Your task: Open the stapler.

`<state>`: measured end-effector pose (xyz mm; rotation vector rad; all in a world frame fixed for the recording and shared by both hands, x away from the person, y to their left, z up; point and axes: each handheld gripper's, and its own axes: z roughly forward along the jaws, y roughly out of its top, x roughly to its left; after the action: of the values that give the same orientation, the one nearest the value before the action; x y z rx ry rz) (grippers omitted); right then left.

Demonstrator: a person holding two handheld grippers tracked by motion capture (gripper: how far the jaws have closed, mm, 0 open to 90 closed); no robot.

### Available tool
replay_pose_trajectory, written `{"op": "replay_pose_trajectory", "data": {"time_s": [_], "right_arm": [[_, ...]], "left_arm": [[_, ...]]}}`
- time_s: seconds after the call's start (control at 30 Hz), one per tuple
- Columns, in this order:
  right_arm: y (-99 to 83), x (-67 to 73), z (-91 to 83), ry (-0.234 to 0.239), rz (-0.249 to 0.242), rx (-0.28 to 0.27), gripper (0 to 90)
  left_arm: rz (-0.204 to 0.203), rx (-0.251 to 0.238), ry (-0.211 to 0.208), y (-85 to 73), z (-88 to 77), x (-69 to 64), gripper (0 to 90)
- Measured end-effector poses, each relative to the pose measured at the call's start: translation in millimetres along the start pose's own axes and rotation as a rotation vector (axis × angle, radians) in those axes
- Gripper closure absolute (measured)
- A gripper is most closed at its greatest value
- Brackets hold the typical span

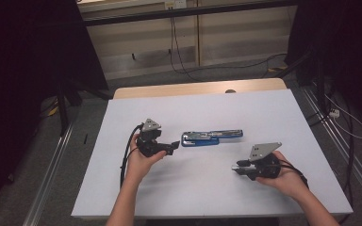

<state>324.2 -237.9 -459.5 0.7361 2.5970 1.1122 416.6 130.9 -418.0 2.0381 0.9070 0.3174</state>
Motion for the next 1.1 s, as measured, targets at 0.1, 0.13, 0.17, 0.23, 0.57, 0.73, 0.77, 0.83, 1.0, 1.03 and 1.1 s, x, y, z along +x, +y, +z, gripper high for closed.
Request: {"op": "replay_pose_trajectory", "data": {"time_s": [0.1,0.13,0.17,0.23,0.57,0.73,0.77,0.83,1.0,1.03,1.1], "right_arm": [[0.5,-1.1,1.7,0.008,-0.002,-0.001,68.9],[0.7,-1.1,2.1,0.012,0.002,-0.001,69.9],[0.9,-1.1,2.6,0.016,0.003,-0.003,70.2],[1.1,-1.4,3.0,0.02,0.007,-0.002,71.6],[0.9,-3.1,4.1,0.024,0.033,-0.008,78.9],[0.9,-3.6,4.3,0.021,0.047,-0.011,76.3],[1.4,-3.4,4.8,0.018,0.046,-0.01,75.7],[2.7,-3.0,5.7,0.013,0.046,-0.007,75.3],[2.5,-4.3,6.3,0.015,0.06,-0.009,78.8],[2.4,-4.5,6.2,0.016,0.062,-0.01,78.9],[2.6,-4.3,6.2,0.014,0.058,-0.009,78.9]], "left_arm": [[0.003,0.002,0.001,0.2,-0.4,0.7,11.5],[0.003,0.002,0.001,0.2,-0.8,0.8,11.5],[0.007,0.003,0.004,0.3,-1.1,0.9,11.5],[0.007,0.002,0.006,0.3,-1.1,0.8,11.5],[0.018,0.001,0.002,0.7,-0.7,1.0,11.5],[0.018,0.003,0.001,0.3,0.1,1.2,11.5],[0.019,0.003,0.002,0.3,0.2,1.4,11.5],[0.019,0.006,-0.001,0.1,0.2,1.6,11.5],[0.02,0.004,0.005,0.2,-0.8,2.2,11.5],[0.019,0.003,0.004,0.3,-1.2,2.5,11.5],[0.014,-0.006,0.002,0.3,-1.5,2.8,11.5]]}}
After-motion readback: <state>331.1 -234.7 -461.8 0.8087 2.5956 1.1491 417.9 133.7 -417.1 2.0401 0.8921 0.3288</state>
